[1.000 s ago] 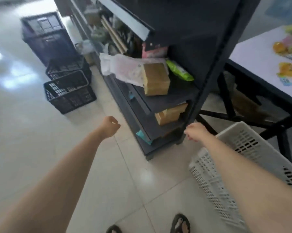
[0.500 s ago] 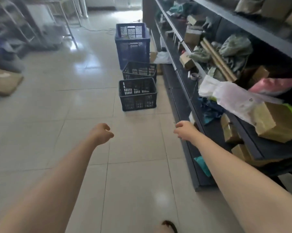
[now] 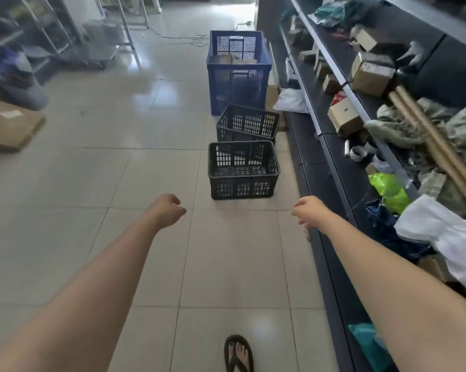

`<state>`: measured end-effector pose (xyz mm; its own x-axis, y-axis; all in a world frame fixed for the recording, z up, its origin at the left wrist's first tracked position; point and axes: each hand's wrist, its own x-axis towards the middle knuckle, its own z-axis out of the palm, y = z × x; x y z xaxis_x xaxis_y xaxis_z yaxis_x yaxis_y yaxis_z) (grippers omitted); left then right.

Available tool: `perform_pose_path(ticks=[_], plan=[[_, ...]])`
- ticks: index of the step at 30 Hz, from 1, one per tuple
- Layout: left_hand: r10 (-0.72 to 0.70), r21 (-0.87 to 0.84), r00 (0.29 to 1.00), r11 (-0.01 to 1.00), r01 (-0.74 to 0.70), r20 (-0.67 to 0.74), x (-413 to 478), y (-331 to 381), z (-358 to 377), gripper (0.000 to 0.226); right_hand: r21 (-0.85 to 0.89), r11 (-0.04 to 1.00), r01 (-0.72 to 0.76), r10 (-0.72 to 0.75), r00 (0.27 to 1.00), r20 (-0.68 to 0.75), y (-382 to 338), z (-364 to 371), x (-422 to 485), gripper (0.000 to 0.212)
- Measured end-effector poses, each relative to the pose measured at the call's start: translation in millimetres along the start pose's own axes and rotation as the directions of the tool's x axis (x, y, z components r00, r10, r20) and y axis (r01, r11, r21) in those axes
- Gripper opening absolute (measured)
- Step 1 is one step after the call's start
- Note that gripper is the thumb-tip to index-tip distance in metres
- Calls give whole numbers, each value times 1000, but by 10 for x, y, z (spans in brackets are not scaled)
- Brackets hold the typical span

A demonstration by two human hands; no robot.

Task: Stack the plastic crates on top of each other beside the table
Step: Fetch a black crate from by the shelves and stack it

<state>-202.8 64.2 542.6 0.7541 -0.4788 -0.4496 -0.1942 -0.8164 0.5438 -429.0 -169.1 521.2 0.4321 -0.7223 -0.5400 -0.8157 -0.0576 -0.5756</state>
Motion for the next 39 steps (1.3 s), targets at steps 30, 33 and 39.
perform_pose_path(ticks=[30, 33, 39], plan=[[-173, -48, 973, 982, 182, 153, 5895, 2036, -265, 40, -59, 983, -174, 178, 982, 58, -2214, -921, 5794, 23], [-267, -43, 951, 960, 277, 156, 6426, 2016, 109, 40, -121, 967, -223, 234, 968, 89, -2065, -825, 6500, 27], [-338, 29, 941, 941, 337, 13, 7421, 1712, 1097, 54, -231, 924, -303, 336, 935, 116, -1494, -240, 7681, 35]])
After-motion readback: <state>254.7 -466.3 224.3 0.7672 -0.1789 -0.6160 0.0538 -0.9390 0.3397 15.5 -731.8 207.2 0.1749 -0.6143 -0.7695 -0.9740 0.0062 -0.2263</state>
